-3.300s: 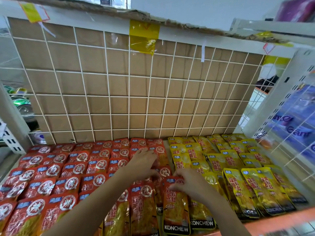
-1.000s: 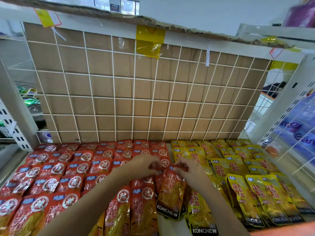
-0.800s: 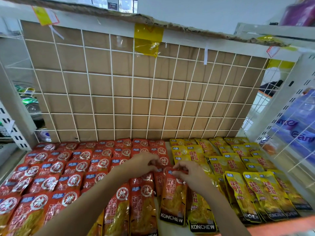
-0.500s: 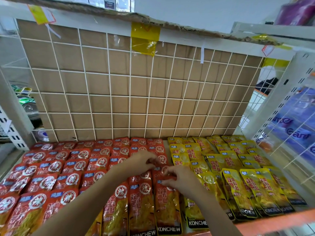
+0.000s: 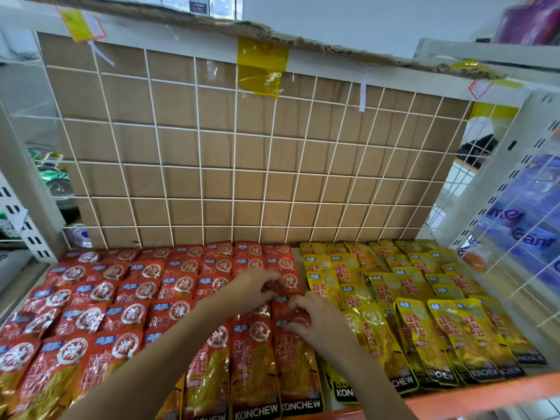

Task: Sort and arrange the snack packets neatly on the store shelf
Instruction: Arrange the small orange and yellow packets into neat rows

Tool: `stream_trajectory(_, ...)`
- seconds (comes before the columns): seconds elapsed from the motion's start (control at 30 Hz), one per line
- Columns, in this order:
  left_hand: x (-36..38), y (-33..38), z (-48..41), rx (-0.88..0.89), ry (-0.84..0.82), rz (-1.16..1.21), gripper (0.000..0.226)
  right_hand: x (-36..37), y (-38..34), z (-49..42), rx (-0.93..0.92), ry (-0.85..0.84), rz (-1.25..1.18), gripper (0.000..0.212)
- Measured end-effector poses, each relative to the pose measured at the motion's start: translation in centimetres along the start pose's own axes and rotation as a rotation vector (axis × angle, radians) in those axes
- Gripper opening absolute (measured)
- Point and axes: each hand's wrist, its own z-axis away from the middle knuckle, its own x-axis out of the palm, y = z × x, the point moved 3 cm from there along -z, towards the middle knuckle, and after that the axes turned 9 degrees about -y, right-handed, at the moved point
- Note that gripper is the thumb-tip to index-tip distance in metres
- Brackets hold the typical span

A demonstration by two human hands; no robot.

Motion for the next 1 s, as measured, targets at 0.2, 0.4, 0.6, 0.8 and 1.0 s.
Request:
stream_trajectory(0.2,0.1,0.0,0.3,-0.010,0.018,0.003,0.022,0.1,0.2,0.7,-0.022,0.093,-0.055,0.030)
stream_trajectory(0.4,-0.3,0.9,2.6,-0.060,0.162,0.019,0.022,-0.9,1.5,1.3,-0.010,0.215,-0.125,0.031)
stream_trajectory(0.6,3.0,3.0,6.7,-0.180,0.124,-0.085,0.041,-1.8,2.7,-0.2,0.000,0.156,-0.137,0.025)
stream_trajectory(0.8,7.2,3.9,8.7,-0.198,0.101,-0.346,0.054,-1.8,2.7,-1.7,-0.004,0.048,-0.140,0.024)
stream_trajectory(1.0,9.0,5.8,8.5,-0.115,0.120,-0.487,0.064,-1.5,3.2,-2.7,-0.044,0.014,-0.205,0.015)
